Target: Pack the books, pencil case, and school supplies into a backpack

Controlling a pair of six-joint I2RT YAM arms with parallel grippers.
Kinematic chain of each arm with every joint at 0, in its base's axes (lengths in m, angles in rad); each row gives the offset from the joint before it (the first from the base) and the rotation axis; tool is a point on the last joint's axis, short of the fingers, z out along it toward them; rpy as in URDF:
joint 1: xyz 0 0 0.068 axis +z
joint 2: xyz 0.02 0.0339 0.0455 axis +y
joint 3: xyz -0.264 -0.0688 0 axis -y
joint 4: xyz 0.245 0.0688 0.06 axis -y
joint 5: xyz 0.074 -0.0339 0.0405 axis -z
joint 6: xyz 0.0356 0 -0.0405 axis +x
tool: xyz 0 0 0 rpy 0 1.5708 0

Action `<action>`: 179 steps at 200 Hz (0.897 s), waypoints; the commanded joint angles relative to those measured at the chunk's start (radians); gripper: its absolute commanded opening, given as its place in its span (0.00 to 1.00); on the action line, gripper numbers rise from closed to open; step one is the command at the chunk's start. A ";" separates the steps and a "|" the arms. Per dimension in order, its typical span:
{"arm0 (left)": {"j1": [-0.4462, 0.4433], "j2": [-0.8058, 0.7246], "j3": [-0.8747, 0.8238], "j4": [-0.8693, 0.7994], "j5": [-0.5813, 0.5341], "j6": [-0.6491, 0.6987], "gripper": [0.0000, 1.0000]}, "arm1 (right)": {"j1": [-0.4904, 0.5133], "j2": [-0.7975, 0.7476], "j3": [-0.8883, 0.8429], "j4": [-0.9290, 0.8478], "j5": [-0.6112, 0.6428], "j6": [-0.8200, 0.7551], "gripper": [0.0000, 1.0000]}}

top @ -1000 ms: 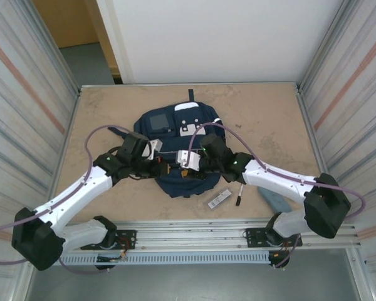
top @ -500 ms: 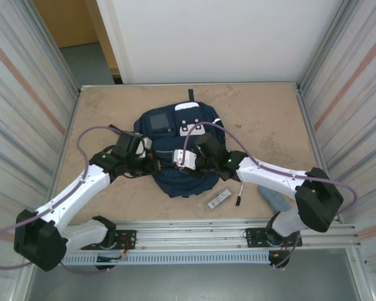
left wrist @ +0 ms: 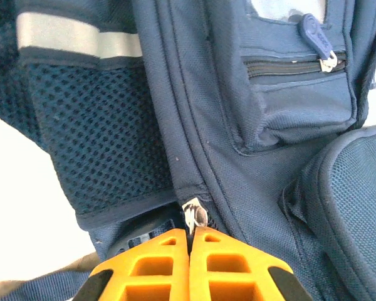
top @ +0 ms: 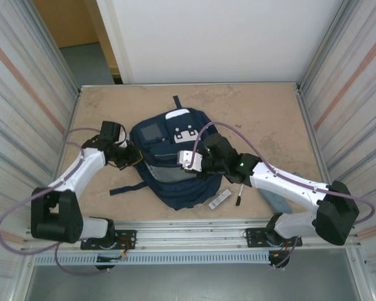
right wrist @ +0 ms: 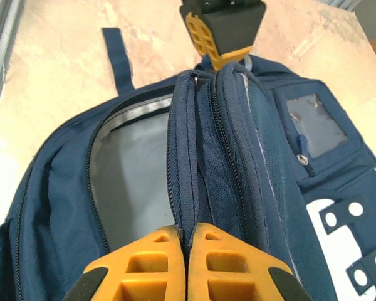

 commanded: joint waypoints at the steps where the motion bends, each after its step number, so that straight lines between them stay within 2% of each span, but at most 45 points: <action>1: 0.048 0.066 0.028 0.022 -0.207 0.037 0.00 | 0.014 -0.072 -0.011 -0.027 0.020 0.011 0.00; 7: 0.048 0.069 0.029 0.023 -0.207 0.038 0.00 | 0.018 -0.070 -0.020 -0.003 0.022 0.023 0.00; 13: 0.048 0.065 0.030 0.023 -0.201 0.042 0.01 | 0.022 -0.065 -0.029 0.018 0.026 0.038 0.06; 19: 0.048 0.055 0.029 0.020 -0.193 0.043 0.09 | 0.027 -0.055 -0.032 0.030 0.028 0.051 0.13; 26: 0.048 0.036 0.022 0.016 -0.186 0.042 0.26 | 0.032 -0.042 -0.030 0.037 0.036 0.073 0.21; 30: 0.048 0.022 0.016 0.016 -0.182 0.044 0.30 | 0.034 -0.032 -0.026 0.038 0.038 0.092 0.25; 41: 0.048 -0.021 0.004 0.005 -0.179 0.057 0.35 | 0.035 -0.009 -0.021 0.059 0.041 0.178 0.34; 57: 0.046 -0.090 0.005 -0.039 -0.167 0.123 0.40 | 0.031 0.023 -0.010 0.080 0.053 0.316 0.40; 60: 0.044 -0.108 0.003 -0.044 -0.164 0.135 0.41 | 0.032 0.028 -0.007 0.076 0.060 0.334 0.44; 70: 0.020 -0.175 -0.017 -0.034 -0.153 0.194 0.42 | 0.032 0.036 0.011 0.059 0.121 0.393 0.47; 73: 0.005 -0.199 -0.028 -0.025 -0.153 0.225 0.43 | 0.031 0.035 0.015 0.054 0.151 0.407 0.60; 74: 0.000 -0.207 -0.031 -0.021 -0.153 0.235 0.43 | 0.031 0.035 0.017 0.052 0.164 0.417 0.70; 75: -0.006 -0.216 -0.035 -0.014 -0.152 0.244 0.43 | 0.031 0.035 0.017 0.051 0.178 0.422 0.75; 76: -0.011 -0.224 -0.039 -0.008 -0.152 0.253 0.43 | 0.031 0.034 0.018 0.050 0.192 0.431 0.88; 77: -0.018 -0.228 -0.042 -0.005 -0.154 0.261 0.43 | 0.031 0.033 0.018 0.050 0.199 0.441 0.95; 79: -0.030 -0.248 -0.050 0.010 -0.153 0.279 0.43 | 0.030 0.030 0.020 0.049 0.237 0.457 1.00; 101: -0.179 -0.424 -0.134 0.174 -0.123 0.423 0.52 | -0.012 -0.018 0.019 0.046 0.568 0.654 0.99; 117: -0.291 -0.482 -0.168 0.271 -0.075 0.518 0.61 | -0.102 -0.046 0.034 -0.033 0.679 0.843 0.99; 132: -0.402 -0.468 -0.168 0.300 -0.095 0.625 0.65 | -0.226 -0.061 0.064 -0.187 0.680 1.068 0.99; 142: -0.476 -0.427 -0.149 0.283 -0.108 0.714 0.67 | -0.314 -0.066 0.082 -0.306 0.639 1.224 0.99; 158: -0.590 -0.331 -0.092 0.203 -0.185 0.847 0.68 | -0.442 -0.074 0.053 -0.360 0.502 1.298 0.99; 179: -0.711 -0.200 -0.017 0.105 -0.316 0.972 0.67 | -0.585 -0.091 0.005 -0.513 0.500 1.500 0.99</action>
